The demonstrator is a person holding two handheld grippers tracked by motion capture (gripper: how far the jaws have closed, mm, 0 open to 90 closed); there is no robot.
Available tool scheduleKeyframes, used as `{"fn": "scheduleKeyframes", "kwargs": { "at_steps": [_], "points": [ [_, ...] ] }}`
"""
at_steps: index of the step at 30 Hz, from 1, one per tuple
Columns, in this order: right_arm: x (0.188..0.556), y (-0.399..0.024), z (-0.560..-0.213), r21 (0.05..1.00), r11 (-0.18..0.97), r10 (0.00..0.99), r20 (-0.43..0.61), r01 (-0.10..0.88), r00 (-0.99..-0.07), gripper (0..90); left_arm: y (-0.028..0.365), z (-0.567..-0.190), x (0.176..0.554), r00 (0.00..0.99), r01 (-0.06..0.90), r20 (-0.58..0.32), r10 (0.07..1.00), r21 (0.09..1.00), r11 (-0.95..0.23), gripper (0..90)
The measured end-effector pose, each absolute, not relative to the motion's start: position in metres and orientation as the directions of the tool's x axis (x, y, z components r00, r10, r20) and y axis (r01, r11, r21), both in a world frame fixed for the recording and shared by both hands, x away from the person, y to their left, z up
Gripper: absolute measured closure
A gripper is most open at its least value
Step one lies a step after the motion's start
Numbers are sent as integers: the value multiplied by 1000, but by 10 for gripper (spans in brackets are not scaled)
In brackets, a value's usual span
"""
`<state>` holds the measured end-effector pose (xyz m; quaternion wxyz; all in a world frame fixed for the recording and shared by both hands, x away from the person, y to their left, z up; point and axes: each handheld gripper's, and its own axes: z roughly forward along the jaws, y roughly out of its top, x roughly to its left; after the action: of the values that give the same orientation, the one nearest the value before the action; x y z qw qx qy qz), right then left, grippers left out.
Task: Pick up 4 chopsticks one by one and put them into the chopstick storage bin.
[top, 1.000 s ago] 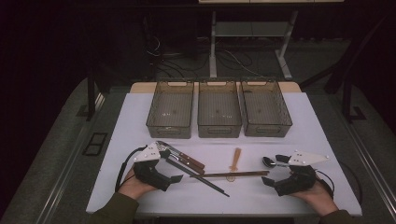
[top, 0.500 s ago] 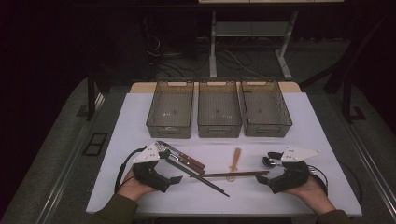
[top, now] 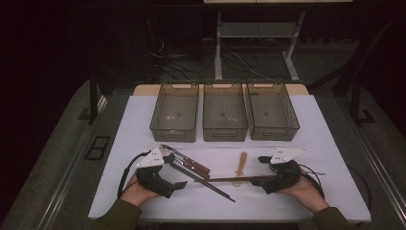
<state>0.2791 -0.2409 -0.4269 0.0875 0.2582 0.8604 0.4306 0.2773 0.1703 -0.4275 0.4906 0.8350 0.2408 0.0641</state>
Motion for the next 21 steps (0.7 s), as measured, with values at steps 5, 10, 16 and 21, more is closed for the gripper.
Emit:
{"fn": "scheduleKeyframes", "kwargs": {
  "at_steps": [5,10,16,21],
  "points": [
    [288,-236,-430,767,517,485,104,380,-869,245,170,-428,277,877,340,-131,463,850,-403,0],
    [293,-232,-434,747,544,448,127,382,-885,346,170,-428,277,879,338,-131,459,850,-404,0],
    [294,-228,-439,726,578,421,125,372,-899,453,170,-428,277,879,339,-133,457,850,-404,0],
    [295,-225,-442,706,607,413,112,365,-904,509,169,-428,277,881,336,-130,454,849,-408,0]
  ]
}}
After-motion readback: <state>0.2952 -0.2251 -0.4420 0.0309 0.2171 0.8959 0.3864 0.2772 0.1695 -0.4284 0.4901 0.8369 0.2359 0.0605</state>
